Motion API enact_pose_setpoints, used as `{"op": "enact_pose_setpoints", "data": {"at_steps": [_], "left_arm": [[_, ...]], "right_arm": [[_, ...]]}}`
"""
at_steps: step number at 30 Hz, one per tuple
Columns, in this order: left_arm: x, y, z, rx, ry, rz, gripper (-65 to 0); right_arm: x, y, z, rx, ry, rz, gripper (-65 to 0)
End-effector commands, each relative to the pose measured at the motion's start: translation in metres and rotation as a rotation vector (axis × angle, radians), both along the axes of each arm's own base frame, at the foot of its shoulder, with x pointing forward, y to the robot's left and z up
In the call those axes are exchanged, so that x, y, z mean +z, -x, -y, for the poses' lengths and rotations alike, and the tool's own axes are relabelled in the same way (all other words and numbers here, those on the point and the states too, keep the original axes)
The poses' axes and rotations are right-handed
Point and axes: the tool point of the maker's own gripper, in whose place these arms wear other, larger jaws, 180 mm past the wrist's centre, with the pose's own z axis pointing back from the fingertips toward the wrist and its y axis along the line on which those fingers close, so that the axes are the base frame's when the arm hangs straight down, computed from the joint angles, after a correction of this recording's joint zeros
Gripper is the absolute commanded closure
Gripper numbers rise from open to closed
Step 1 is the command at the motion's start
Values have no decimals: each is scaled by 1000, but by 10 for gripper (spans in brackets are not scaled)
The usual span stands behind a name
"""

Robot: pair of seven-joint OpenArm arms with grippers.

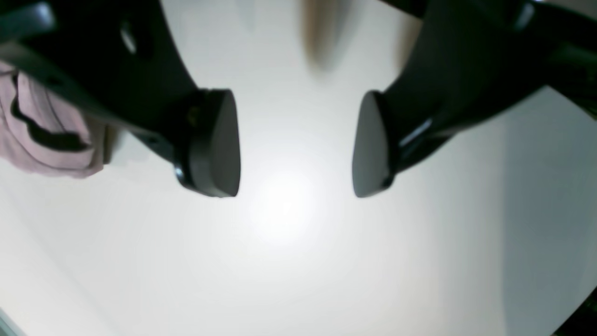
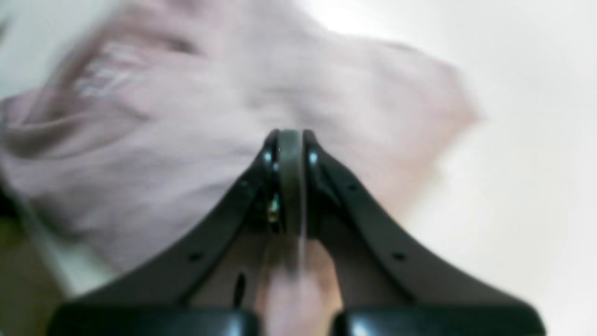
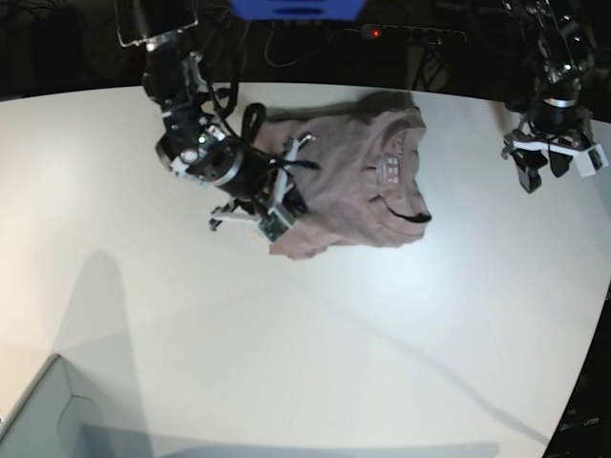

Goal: Layout the t-shirt on the table in an organized manner, then fold the t-shirt properly
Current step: 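Release the folded end and move the right gripper away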

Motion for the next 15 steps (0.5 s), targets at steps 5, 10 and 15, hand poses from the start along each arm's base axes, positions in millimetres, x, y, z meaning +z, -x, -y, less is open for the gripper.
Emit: {"op": "enact_pose_setpoints", "data": {"at_steps": [5, 10, 15], "left_arm": [[11, -1, 5, 20, 75, 76, -372], [1, -6, 50, -67, 212, 81, -392], [-10, -14, 105, -177, 309, 63, -454]], "right_arm": [[9, -30, 22, -84, -33, 34, 0], [45, -30, 38, -129, -41, 135, 0], [78, -18, 47, -149, -36, 225, 0]]}}
